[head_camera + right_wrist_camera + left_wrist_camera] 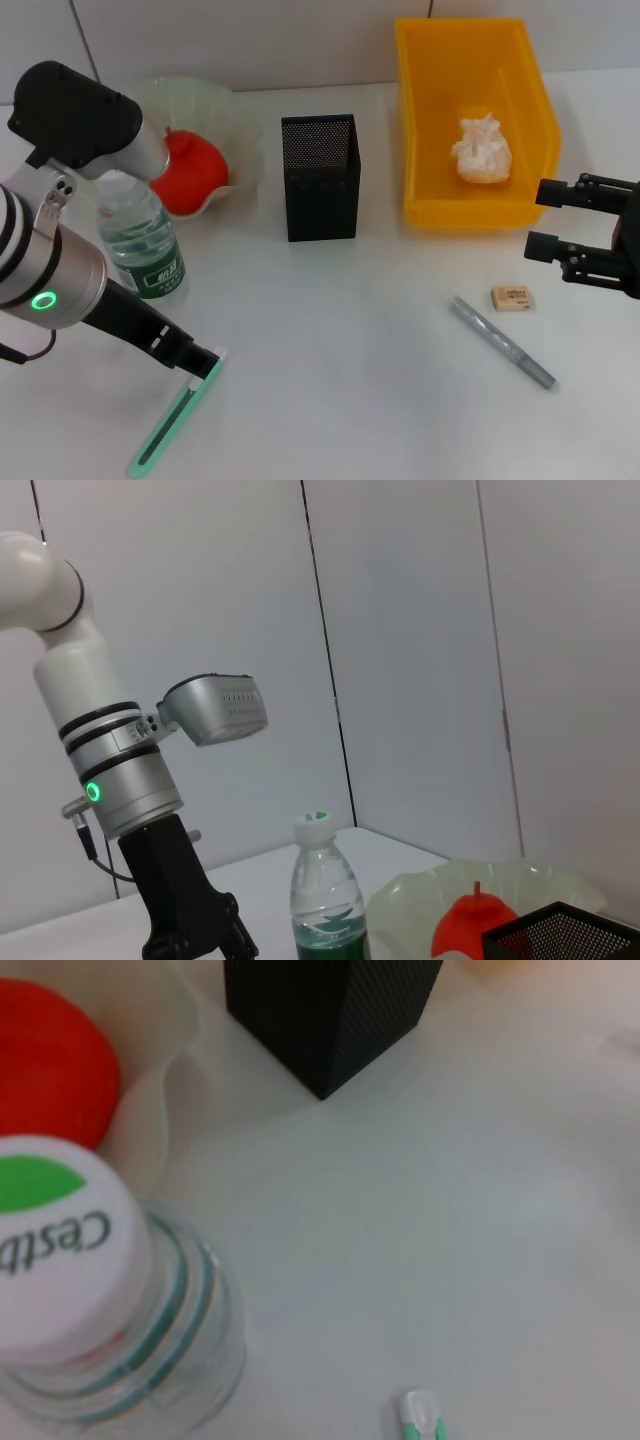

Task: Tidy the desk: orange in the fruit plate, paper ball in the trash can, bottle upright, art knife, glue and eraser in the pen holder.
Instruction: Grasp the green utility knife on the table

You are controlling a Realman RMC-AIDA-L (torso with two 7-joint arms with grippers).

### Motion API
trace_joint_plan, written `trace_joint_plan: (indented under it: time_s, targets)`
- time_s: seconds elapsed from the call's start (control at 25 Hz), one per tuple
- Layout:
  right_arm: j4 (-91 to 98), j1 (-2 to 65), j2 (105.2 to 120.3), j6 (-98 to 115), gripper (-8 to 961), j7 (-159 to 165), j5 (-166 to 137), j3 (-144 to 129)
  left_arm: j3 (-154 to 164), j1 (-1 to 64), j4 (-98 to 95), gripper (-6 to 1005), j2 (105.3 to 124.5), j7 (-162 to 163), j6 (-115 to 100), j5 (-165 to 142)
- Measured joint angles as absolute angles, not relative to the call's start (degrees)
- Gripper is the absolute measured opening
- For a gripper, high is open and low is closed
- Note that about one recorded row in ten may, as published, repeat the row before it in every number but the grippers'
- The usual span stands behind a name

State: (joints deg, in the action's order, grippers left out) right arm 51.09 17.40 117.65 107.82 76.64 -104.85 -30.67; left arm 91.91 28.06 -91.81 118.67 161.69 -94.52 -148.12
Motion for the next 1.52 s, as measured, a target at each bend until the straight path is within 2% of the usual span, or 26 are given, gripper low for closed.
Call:
trace_joint_plan:
  time_s: [1.2, 1.52]
  targets:
    - [51.06, 18.6, 117.95, 107.51, 624, 77.66, -104.87, -31.2, 97.67, 29.36, -88.41, 801, 119.09, 164.96, -92.45, -148.77]
    - [51.06, 18.78, 117.95, 107.65, 623, 77.69, -104.94, -31.2, 98.39, 32.41, -80.41, 801, 119.11, 164.97, -89.48, -150.26]
